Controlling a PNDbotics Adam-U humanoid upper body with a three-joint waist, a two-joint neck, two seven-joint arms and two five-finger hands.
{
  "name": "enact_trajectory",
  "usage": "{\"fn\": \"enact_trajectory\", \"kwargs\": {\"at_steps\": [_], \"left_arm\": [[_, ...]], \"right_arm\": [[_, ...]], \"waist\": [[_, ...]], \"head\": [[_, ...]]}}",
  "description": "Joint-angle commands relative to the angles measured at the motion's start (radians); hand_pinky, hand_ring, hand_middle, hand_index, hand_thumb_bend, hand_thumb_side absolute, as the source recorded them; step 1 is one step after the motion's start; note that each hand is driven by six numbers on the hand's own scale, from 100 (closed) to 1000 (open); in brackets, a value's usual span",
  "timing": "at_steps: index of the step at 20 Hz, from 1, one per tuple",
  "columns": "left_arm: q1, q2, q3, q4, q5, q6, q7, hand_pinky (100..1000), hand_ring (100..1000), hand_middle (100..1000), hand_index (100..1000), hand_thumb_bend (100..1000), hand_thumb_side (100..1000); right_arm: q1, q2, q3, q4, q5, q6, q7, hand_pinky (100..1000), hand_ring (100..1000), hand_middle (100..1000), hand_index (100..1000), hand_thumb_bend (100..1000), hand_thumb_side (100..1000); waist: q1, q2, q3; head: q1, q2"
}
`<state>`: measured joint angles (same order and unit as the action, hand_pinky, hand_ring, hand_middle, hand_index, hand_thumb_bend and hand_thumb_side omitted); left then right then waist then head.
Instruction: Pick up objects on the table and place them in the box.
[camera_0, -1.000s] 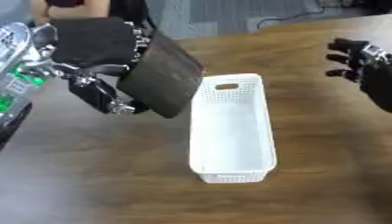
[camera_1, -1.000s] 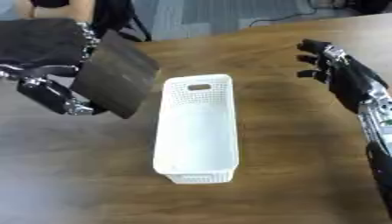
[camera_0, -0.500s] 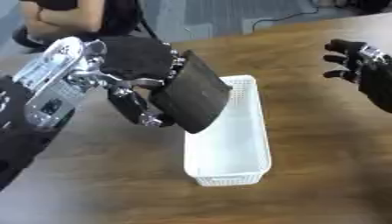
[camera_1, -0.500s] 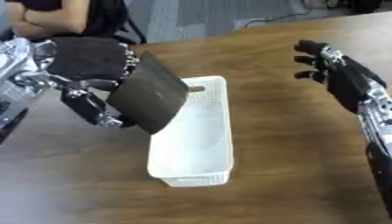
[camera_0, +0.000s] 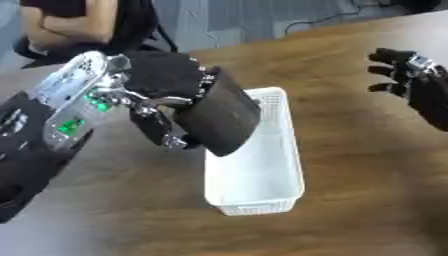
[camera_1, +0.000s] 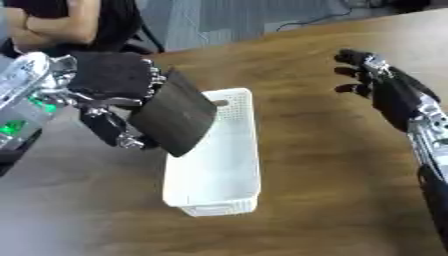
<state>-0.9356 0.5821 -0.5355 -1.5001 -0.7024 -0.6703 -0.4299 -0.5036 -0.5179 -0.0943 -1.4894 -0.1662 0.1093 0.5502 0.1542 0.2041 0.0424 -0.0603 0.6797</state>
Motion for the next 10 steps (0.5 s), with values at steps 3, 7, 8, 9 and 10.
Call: {"fn": "enact_trajectory", "kwargs": {"at_steps": [3,7,8,9,10], "left_arm": [[-0.022,0.001,0.002,0.002,-0.036,-0.087,-0.079,100,100,100,139,100,244],[-0.030,-0.032,-0.008,0.016,-0.093,-0.119,-0.104,100,100,100,144,100,244],[-0.031,-0.045,-0.008,0.025,-0.118,-0.129,-0.106,100,100,100,146,100,244],[-0.031,-0.061,-0.008,0.036,-0.148,-0.138,-0.108,100,100,100,147,100,244],[-0.031,-0.077,-0.008,0.051,-0.180,-0.147,-0.106,100,100,100,150,100,244]], "right_arm": [[-0.014,-0.008,-0.003,-0.024,0.005,0.008,0.005,829,978,984,1000,100,1000],[-0.022,-0.003,0.003,-0.031,0.006,0.016,0.011,829,978,984,1000,100,1000],[-0.026,0.000,0.005,-0.034,0.007,0.020,0.013,829,978,984,1000,100,1000],[-0.031,0.003,0.008,-0.037,0.008,0.023,0.016,829,978,984,1000,100,1000],[-0.036,0.006,0.010,-0.040,0.009,0.026,0.018,828,978,984,1000,100,1000]], "waist": [[0.004,-0.014,-0.001],[0.018,-0.011,-0.015],[0.021,-0.009,-0.020],[0.024,-0.006,-0.029],[0.028,-0.004,-0.036]], "head": [[0.008,-0.021],[0.014,-0.032],[0.016,-0.035],[0.019,-0.040],[0.022,-0.045]]}}
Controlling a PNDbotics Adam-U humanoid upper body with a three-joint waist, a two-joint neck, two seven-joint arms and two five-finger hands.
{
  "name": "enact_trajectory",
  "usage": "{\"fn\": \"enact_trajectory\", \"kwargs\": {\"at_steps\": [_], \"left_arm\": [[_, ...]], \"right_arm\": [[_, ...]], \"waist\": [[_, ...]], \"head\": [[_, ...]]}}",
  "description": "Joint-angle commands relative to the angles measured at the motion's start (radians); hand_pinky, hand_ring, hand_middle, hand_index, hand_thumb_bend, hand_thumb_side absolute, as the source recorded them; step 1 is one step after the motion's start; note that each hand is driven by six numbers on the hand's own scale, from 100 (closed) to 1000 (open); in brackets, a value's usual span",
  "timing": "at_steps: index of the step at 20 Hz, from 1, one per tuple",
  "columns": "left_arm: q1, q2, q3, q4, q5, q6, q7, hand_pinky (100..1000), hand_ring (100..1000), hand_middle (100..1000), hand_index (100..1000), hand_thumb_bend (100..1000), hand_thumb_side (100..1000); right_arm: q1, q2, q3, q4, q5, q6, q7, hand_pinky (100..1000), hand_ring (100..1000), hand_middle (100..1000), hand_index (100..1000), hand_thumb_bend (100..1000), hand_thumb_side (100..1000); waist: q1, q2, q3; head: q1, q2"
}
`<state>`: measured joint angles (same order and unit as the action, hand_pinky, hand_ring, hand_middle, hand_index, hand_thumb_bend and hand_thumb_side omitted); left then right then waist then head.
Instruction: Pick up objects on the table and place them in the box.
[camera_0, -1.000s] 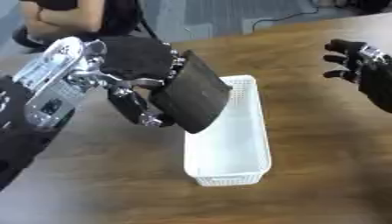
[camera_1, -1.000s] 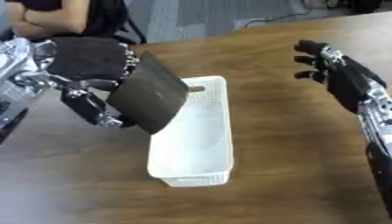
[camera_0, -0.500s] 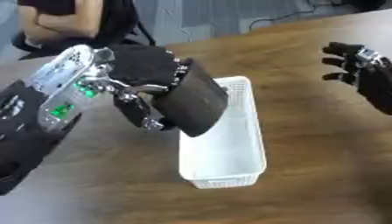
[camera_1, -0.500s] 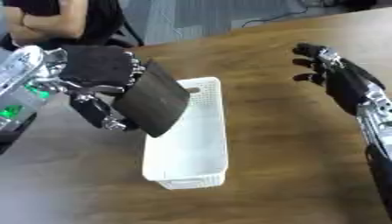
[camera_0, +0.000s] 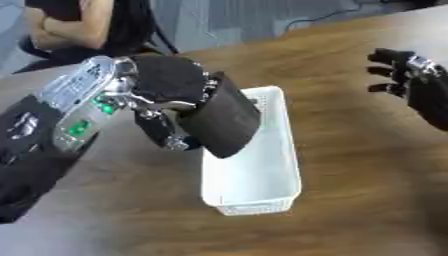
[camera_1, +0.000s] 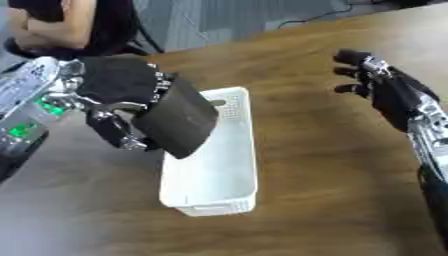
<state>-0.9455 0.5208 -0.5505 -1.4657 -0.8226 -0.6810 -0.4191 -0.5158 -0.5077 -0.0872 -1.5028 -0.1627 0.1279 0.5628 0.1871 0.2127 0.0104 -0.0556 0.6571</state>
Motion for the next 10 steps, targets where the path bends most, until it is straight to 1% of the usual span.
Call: {"fn": "enact_trajectory", "kwargs": {"at_steps": [1,4,5,6,7,8,9,10], "left_arm": [[-0.023,-0.030,0.008,0.031,-0.093,-0.144,-0.114,100,100,100,153,100,244],[-0.026,-0.062,0.008,0.062,-0.172,-0.163,-0.087,100,100,100,159,100,245],[-0.026,-0.068,0.008,0.070,-0.193,-0.168,-0.077,100,100,100,187,100,245],[-0.025,-0.072,0.009,0.076,-0.213,-0.171,-0.069,155,100,100,247,100,256],[-0.024,-0.073,0.008,0.080,-0.234,-0.177,-0.064,245,100,135,290,100,458],[-0.023,-0.074,0.007,0.082,-0.249,-0.187,-0.056,287,100,172,315,100,522],[-0.022,-0.072,0.006,0.084,-0.264,-0.199,-0.051,443,278,382,487,121,732],[-0.021,-0.071,0.005,0.083,-0.278,-0.212,-0.047,443,278,382,487,121,732]], "right_arm": [[-0.027,-0.001,0.004,-0.029,0.006,0.010,0.007,828,978,983,1000,100,1000],[-0.031,0.003,0.006,-0.035,0.007,0.019,0.009,828,978,982,1000,100,1000],[-0.032,0.004,0.006,-0.038,0.008,0.022,0.010,828,978,982,1000,100,1000],[-0.032,0.005,0.006,-0.040,0.009,0.024,0.010,828,978,982,1000,100,1000],[-0.032,0.004,0.005,-0.041,0.009,0.026,0.010,827,978,982,1000,100,1000],[-0.032,0.004,0.005,-0.042,0.010,0.027,0.009,827,978,982,1000,100,1000],[-0.031,0.003,0.004,-0.042,0.009,0.028,0.008,828,978,982,1000,100,1000],[-0.031,0.003,0.004,-0.042,0.009,0.028,0.008,828,978,982,1000,100,1000]], "waist": [[-0.002,-0.011,-0.010],[0.006,-0.008,-0.021],[0.009,-0.006,-0.023],[0.010,-0.005,-0.024],[0.011,-0.004,-0.024],[0.011,-0.004,-0.023],[0.011,-0.004,-0.022],[0.011,-0.004,-0.021]], "head": [[0.018,-0.025],[0.019,-0.030],[0.019,-0.032],[0.018,-0.032],[0.017,-0.033],[0.017,-0.033],[0.017,-0.033],[0.017,-0.033]]}}
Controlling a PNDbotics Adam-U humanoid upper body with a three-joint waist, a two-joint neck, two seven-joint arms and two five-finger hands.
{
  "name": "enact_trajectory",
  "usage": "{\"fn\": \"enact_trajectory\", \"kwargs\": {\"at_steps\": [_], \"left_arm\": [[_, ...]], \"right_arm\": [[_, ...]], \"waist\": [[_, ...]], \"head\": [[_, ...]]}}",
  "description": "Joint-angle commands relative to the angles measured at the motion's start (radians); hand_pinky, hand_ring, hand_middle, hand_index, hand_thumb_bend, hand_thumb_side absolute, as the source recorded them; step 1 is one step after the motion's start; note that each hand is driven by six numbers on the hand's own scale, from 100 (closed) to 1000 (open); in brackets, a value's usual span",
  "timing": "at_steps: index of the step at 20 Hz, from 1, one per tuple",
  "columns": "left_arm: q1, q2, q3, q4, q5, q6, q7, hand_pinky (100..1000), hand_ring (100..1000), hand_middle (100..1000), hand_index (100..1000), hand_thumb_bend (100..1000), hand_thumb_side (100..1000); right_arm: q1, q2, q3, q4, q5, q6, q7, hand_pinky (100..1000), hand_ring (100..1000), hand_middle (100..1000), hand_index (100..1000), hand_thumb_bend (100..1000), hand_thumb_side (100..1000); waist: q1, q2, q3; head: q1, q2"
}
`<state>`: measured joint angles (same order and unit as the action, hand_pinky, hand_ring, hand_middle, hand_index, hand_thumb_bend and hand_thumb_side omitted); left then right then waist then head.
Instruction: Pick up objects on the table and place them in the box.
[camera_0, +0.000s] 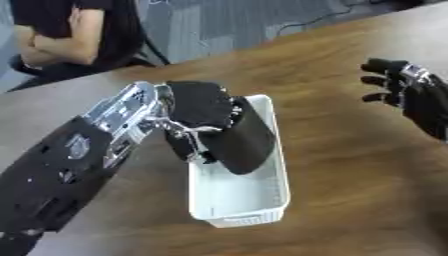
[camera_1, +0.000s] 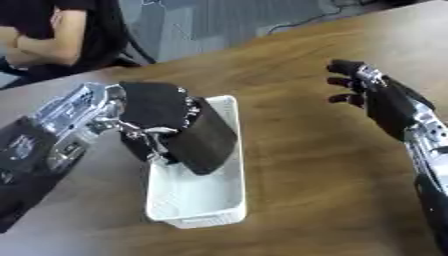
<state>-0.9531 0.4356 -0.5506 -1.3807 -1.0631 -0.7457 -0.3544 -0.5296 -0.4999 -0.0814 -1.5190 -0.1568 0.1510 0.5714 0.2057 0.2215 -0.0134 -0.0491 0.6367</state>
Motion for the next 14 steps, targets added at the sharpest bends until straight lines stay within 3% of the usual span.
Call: {"fn": "enact_trajectory", "kwargs": {"at_steps": [1,3,9,14], "left_arm": [[-0.013,0.015,0.003,-0.003,-0.047,-0.154,-0.108,509,466,515,601,195,801],[-0.013,0.018,-0.006,-0.011,-0.066,-0.160,-0.108,565,581,603,661,247,826],[-0.011,0.025,-0.013,-0.025,-0.087,-0.161,-0.132,649,674,699,696,329,835],[-0.016,0.031,-0.003,-0.039,-0.075,-0.161,-0.150,708,754,763,764,325,862]], "right_arm": [[-0.017,-0.005,-0.002,-0.027,0.003,0.005,-0.001,828,978,982,1000,100,1000],[-0.017,-0.005,-0.002,-0.027,0.003,0.005,-0.002,828,978,982,1000,100,1000],[-0.014,-0.006,-0.004,-0.026,0.003,0.005,-0.004,828,978,982,1000,100,1000],[-0.011,-0.006,-0.006,-0.025,0.002,0.005,-0.006,827,978,981,1000,100,1000]], "waist": [[-0.008,-0.013,0.004],[-0.008,-0.013,0.007],[-0.011,-0.014,0.014],[-0.014,-0.016,0.022]], "head": [[0.011,-0.013],[0.011,-0.012],[0.013,-0.011],[0.013,-0.010]]}}
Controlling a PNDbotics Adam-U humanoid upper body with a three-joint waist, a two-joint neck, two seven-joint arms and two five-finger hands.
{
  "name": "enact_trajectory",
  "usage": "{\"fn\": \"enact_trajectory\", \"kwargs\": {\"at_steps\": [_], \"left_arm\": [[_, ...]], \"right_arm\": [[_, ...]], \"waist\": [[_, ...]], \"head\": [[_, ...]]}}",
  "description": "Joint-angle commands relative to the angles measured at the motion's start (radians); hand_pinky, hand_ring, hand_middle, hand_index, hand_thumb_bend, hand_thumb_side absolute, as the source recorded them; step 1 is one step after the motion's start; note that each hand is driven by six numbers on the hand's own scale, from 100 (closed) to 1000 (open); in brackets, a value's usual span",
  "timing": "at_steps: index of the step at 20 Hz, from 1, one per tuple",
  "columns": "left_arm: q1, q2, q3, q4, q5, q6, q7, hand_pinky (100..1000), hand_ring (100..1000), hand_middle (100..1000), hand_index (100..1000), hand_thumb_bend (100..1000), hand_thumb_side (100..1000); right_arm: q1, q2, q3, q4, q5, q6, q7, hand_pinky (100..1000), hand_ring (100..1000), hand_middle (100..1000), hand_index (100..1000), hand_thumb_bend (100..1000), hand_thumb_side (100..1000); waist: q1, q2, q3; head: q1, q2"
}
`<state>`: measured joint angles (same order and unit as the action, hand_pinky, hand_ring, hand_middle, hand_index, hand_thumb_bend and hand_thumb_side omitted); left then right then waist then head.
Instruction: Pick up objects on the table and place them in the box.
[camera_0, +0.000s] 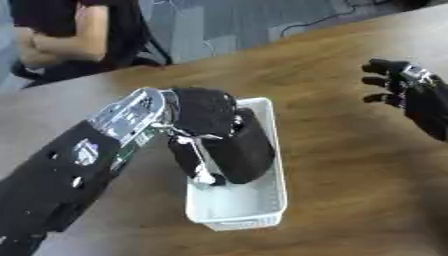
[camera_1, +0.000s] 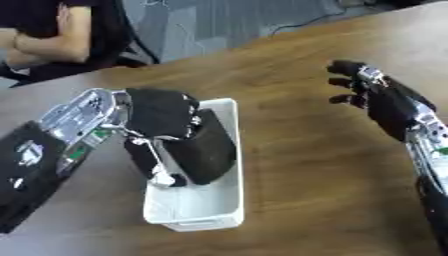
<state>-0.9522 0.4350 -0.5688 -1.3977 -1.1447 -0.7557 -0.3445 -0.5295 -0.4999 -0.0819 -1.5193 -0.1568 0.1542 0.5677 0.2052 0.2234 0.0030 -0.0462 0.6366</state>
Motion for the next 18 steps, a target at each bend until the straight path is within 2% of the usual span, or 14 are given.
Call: {"fn": "enact_trajectory", "kwargs": {"at_steps": [1,3,7,10,13,15,16,18], "left_arm": [[-0.018,0.035,0.022,-0.027,0.014,-0.151,-0.161,730,778,781,792,306,867],[-0.022,0.047,0.036,-0.039,0.036,-0.151,-0.161,733,786,791,810,267,875],[-0.035,0.089,0.065,-0.093,0.074,-0.149,-0.166,779,827,815,834,269,907],[-0.054,0.146,0.086,-0.184,0.087,-0.140,-0.171,826,857,832,851,275,929],[-0.052,0.210,0.110,-0.275,0.138,-0.115,-0.147,828,851,826,850,243,921],[-0.039,0.239,0.122,-0.306,0.197,-0.086,-0.126,814,841,838,868,242,889],[-0.032,0.249,0.128,-0.314,0.222,-0.073,-0.123,768,815,833,888,298,824],[-0.029,0.255,0.127,-0.321,0.258,-0.064,-0.133,732,761,775,857,340,742]], "right_arm": [[-0.009,-0.005,-0.006,-0.024,0.003,0.002,-0.002,827,978,981,1000,100,1000],[-0.006,-0.005,-0.008,-0.023,0.003,0.002,-0.004,827,978,981,1000,100,1000],[0.004,-0.007,-0.015,-0.020,0.002,0.002,-0.010,827,978,981,1000,100,1000],[0.018,-0.010,-0.020,-0.015,0.001,0.001,-0.015,827,977,981,1000,100,1000],[0.032,-0.012,-0.026,-0.012,0.000,0.002,-0.021,827,977,980,1000,100,1000],[0.038,-0.012,-0.030,-0.012,-0.001,0.002,-0.024,827,977,980,1000,100,1000],[0.040,-0.012,-0.031,-0.012,-0.002,0.002,-0.026,827,977,980,1000,100,1000],[0.040,-0.010,-0.031,-0.011,-0.003,0.002,-0.027,827,977,979,1000,100,1000]], "waist": [[-0.015,-0.019,0.007],[-0.017,-0.021,0.011],[-0.021,-0.030,0.024],[-0.025,-0.040,0.040],[-0.027,-0.051,0.058],[-0.029,-0.055,0.066],[-0.031,-0.056,0.070],[-0.033,-0.057,0.073]], "head": [[0.010,-0.009],[0.008,-0.009],[0.001,-0.009],[-0.006,-0.011],[-0.016,-0.015],[-0.020,-0.019],[-0.022,-0.022],[-0.023,-0.022]]}}
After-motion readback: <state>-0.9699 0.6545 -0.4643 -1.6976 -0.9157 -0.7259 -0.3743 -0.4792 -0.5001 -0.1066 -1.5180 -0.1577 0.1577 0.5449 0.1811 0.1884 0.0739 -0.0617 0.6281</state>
